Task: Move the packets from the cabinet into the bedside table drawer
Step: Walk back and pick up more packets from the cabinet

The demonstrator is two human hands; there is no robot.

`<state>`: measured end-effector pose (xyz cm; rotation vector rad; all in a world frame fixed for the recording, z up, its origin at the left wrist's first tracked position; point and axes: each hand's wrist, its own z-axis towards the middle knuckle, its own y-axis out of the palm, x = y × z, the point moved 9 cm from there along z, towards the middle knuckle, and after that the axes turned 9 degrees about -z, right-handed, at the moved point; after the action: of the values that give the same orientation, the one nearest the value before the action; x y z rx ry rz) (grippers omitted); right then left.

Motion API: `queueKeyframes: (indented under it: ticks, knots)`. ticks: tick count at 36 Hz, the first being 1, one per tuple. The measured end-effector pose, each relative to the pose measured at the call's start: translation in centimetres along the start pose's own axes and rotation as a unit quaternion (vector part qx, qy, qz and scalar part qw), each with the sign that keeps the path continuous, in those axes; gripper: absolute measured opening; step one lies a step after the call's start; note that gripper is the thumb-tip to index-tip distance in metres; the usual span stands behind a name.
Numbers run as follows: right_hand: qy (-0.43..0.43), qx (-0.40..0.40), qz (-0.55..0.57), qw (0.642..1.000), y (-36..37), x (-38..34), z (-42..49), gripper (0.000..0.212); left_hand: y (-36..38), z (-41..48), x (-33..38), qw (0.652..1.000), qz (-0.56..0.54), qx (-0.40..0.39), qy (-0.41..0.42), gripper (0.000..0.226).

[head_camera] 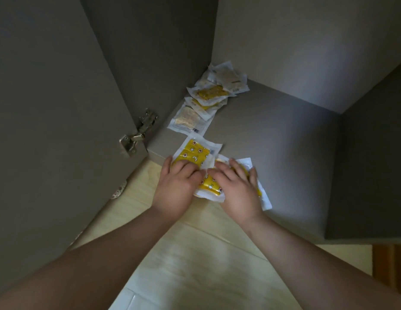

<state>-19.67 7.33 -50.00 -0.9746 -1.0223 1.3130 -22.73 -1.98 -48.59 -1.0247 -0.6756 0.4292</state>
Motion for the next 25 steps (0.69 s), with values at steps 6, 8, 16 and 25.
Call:
queueKeyframes:
  ticks: [6, 8, 16, 25]
  knots:
    - [-0.021, 0.054, 0.059, 0.997, -0.8, -1.3, -0.1, 0.033, -1.0, -0.7, -0.6, 0.994, -0.103, 0.028, 0.013, 0.03]
    - [-0.026, 0.061, 0.071, 0.995, -1.1, -1.8, 0.0, 0.032, -1.2, -0.9, -0.9, 0.992, -0.125, 0.021, 0.006, 0.032]
    - [-0.041, 0.045, 0.159, 0.985, -3.4, -3.6, -0.5, 0.039, -3.4, -2.5, -1.0, 0.985, -0.156, -0.039, -0.062, 0.034]
    - [-0.018, -0.049, 0.266, 0.962, -11.8, -6.1, 0.5, 0.022, -12.9, -2.6, 0.5, 0.974, -0.156, -0.103, -0.129, 0.036]
